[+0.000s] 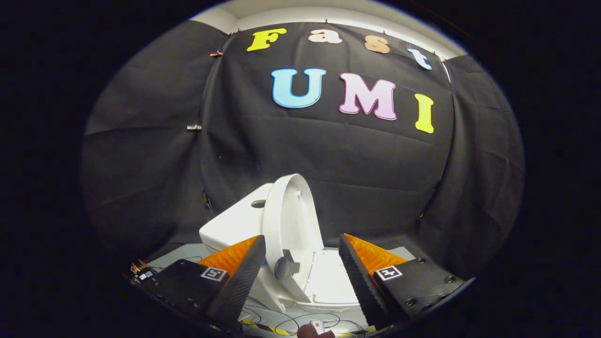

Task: Open the toilet lid.

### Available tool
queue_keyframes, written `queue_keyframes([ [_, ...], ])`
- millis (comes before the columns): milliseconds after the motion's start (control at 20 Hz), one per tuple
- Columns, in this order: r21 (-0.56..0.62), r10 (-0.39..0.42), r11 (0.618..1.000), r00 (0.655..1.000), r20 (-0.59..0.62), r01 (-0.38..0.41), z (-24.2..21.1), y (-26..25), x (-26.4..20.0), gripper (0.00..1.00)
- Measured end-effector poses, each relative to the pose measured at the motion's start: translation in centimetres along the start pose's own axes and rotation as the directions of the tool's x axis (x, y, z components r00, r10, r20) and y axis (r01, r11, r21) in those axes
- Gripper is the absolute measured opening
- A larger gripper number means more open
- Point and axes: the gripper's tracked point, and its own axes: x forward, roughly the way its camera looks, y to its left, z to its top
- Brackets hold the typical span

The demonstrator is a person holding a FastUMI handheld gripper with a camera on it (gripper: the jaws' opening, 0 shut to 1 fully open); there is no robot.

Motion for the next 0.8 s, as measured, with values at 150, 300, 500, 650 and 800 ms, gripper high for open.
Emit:
queue_keyframes([
  [150, 0.028, -0.008, 1.000, 0.999, 0.042, 0.007, 2.0, -1.7, -1.6, 0.99],
  [300, 0.028, -0.016, 1.000, 0.998, 0.063, 0.014, 3.2, -3.4, -2.7, 0.99],
  [500, 0.031, -0.030, 0.999, 0.995, 0.095, 0.027, 5.2, -5.8, -4.3, 0.99],
  [650, 0.026, -0.045, 0.999, 0.991, 0.127, 0.042, 6.8, -7.9, -5.6, 0.99],
  [800, 0.039, -0.067, 0.997, 0.987, 0.149, 0.061, 7.9, -10.4, -6.8, 0.99],
])
